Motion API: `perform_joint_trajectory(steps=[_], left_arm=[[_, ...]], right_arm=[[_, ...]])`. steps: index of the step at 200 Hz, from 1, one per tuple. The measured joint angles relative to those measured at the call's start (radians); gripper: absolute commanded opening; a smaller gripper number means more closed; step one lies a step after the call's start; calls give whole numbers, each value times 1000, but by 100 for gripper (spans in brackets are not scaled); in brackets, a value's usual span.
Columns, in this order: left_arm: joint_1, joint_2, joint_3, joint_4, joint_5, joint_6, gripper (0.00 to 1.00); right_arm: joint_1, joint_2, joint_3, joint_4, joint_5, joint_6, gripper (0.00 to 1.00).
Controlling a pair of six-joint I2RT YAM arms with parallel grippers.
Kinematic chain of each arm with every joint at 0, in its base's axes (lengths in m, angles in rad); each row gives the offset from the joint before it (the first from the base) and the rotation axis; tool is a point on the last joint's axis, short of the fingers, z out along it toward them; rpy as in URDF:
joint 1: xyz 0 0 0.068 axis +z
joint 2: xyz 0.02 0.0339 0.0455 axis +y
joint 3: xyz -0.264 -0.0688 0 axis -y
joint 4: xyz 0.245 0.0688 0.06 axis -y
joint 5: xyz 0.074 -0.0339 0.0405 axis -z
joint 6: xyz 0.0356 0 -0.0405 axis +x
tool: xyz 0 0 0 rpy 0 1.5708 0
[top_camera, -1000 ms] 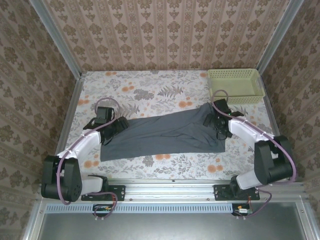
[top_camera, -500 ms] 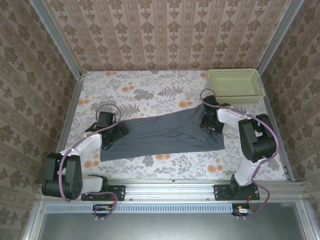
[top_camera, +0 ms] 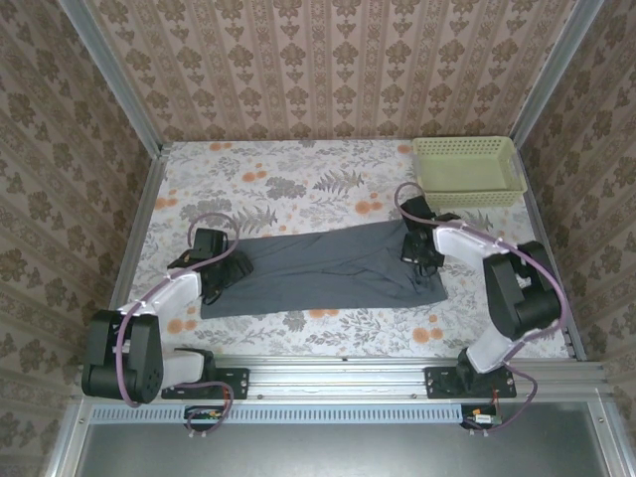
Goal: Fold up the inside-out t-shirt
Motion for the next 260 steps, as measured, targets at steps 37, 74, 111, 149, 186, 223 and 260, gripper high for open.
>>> perform_joint_trajectory(steps=[37,74,111,149,186,223,260], left_arm=[[-90,-42,18,-41,-6,-5,87],[-105,-83,66,-71,-14,-6,86],[-105,-24,111,-87,-30,18,82],[-105,91,114,-96,-30,31,79],[-111,106,108,-93,-46,31,76],[-114,108,65,-66,-47,35,65],[-139,92,24,-13,-77,25,53]], right_arm=[[0,-170,-18,-76,99,-47,0],[24,-257,11,-170,189,-107,0],[120,-263,137,-263,270,-164,0],[266,-173,340,-362,349,-207,0],[429,-10,529,-433,380,-217,0],[556,161,688,-451,318,-197,0],[585,248,741,-431,184,-123,0]])
